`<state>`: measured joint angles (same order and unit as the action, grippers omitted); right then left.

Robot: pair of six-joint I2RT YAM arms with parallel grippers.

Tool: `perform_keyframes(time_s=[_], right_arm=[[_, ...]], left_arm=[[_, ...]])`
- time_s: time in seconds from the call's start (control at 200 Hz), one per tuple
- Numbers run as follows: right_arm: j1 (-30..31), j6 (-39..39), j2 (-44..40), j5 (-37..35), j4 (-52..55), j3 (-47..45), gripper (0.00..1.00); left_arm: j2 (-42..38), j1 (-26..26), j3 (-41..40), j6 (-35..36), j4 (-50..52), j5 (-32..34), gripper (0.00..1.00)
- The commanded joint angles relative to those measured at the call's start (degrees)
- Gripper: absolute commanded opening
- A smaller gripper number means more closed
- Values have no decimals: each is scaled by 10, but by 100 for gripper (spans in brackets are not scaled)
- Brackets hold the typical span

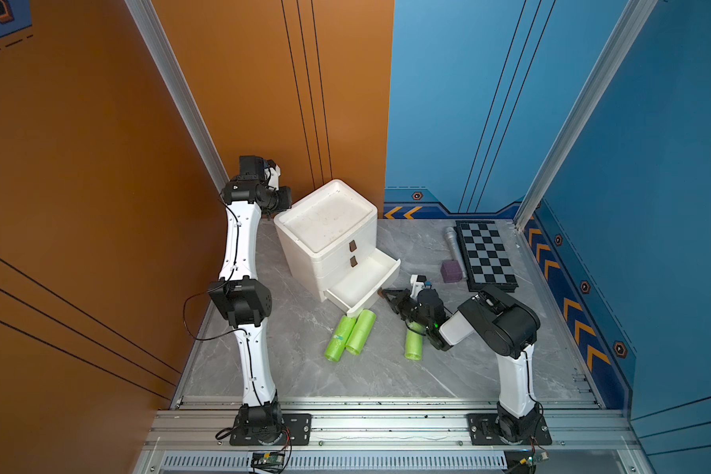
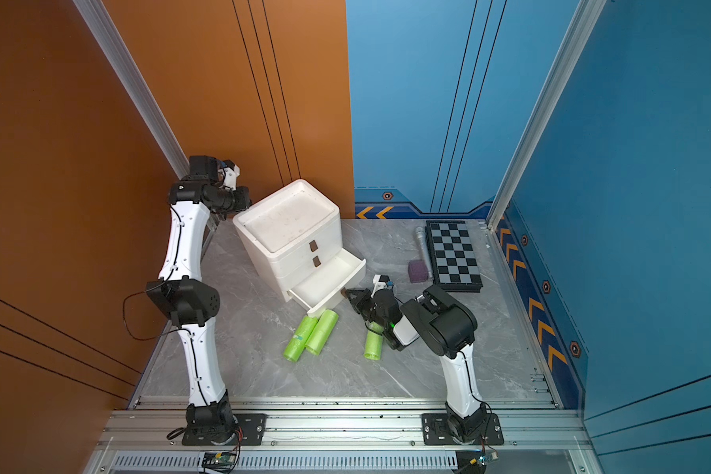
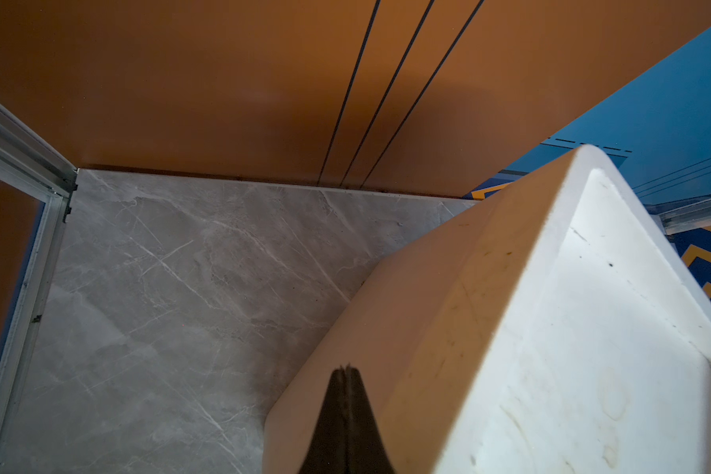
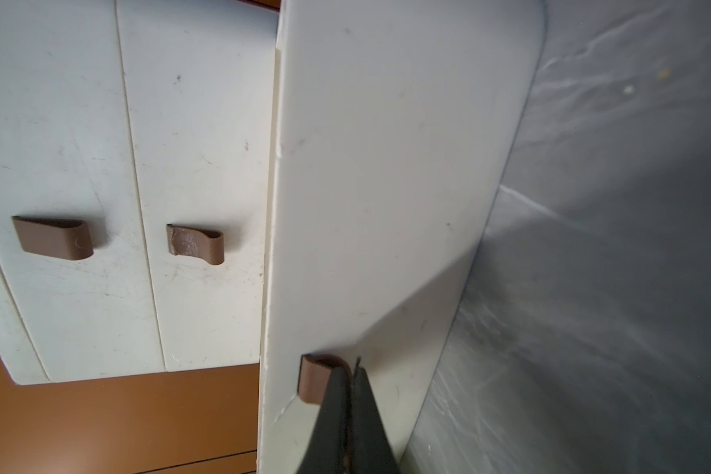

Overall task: Sort the rolls of trash bags by color and place them into the drawer
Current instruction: Open the drawer in the storage box.

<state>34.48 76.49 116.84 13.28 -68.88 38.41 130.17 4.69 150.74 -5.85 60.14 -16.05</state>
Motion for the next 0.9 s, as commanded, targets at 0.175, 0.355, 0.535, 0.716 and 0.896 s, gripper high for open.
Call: perform_keyframes(time_s=[0.175,0.355,0.535,0.716,0.896], right_arm=[[3,-105,-149,-28,288,-2,44],[6,-194,-257,-60,520,63,55],[6,-217,-339,-127,754,123,55],[13,-220,-363,-178,948,164,55],[16,-196,-364,-181,973,139,55]], left_arm=[[-10,-24,-25,5,73,-25,3],[-11,-27,-22,3,72,-28,3],[-11,-27,-20,6,72,-24,3],[-7,-25,-14,3,71,-32,3],[-1,-25,-7,3,71,-37,3]])
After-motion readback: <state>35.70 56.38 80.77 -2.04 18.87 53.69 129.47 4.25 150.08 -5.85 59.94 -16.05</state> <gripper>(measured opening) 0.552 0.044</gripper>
